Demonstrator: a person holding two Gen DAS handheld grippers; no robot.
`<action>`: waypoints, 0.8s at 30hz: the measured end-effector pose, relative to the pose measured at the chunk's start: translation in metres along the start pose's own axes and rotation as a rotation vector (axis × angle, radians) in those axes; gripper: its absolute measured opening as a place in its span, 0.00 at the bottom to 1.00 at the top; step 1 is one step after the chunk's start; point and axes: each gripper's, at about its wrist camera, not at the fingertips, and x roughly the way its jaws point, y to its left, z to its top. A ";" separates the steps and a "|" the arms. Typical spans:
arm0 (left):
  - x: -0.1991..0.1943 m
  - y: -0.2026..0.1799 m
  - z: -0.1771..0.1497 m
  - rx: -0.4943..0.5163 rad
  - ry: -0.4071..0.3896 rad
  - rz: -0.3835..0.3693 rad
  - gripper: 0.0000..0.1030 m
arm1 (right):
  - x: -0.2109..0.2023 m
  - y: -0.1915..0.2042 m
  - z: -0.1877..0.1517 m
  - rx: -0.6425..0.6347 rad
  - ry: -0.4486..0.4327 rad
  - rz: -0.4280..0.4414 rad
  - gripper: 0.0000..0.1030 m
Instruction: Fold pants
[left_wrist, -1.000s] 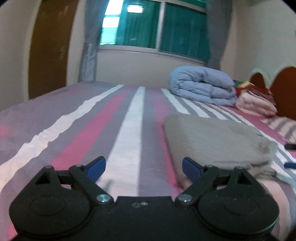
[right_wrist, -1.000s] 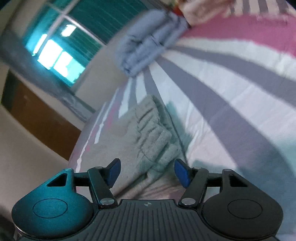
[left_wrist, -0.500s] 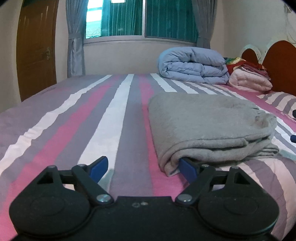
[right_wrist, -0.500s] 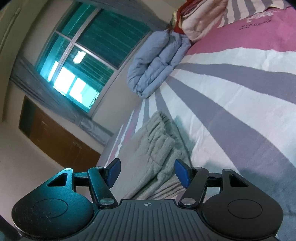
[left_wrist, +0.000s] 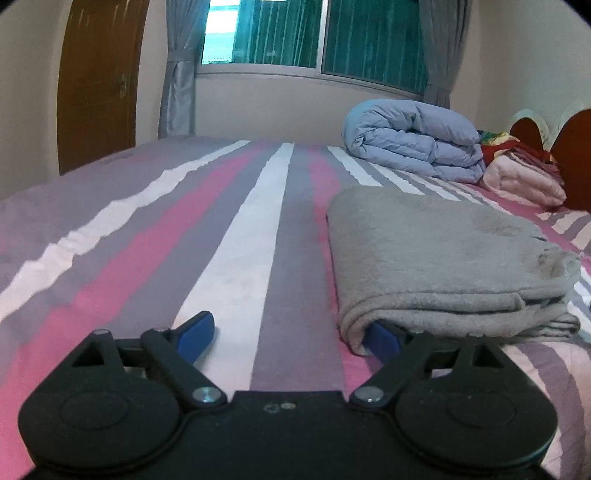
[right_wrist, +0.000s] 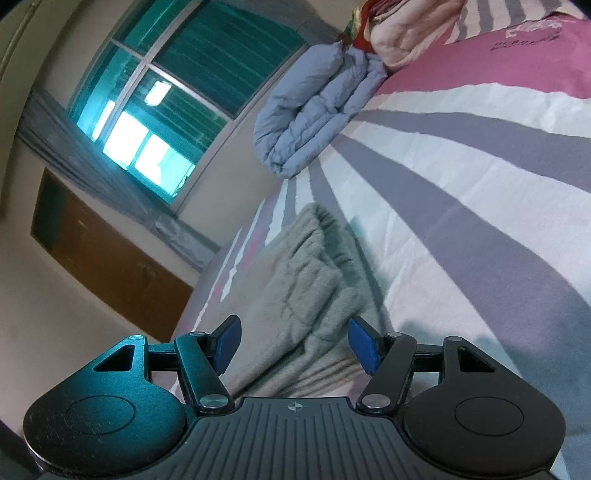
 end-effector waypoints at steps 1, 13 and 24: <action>0.000 0.000 -0.001 -0.002 0.002 -0.005 0.79 | 0.005 -0.001 0.001 0.012 0.006 0.010 0.62; -0.012 -0.001 0.000 -0.025 -0.140 -0.066 0.56 | 0.073 -0.004 0.006 0.064 0.117 -0.123 0.31; 0.003 -0.005 -0.005 -0.012 -0.013 -0.016 0.74 | 0.069 -0.015 0.002 0.014 0.133 -0.108 0.32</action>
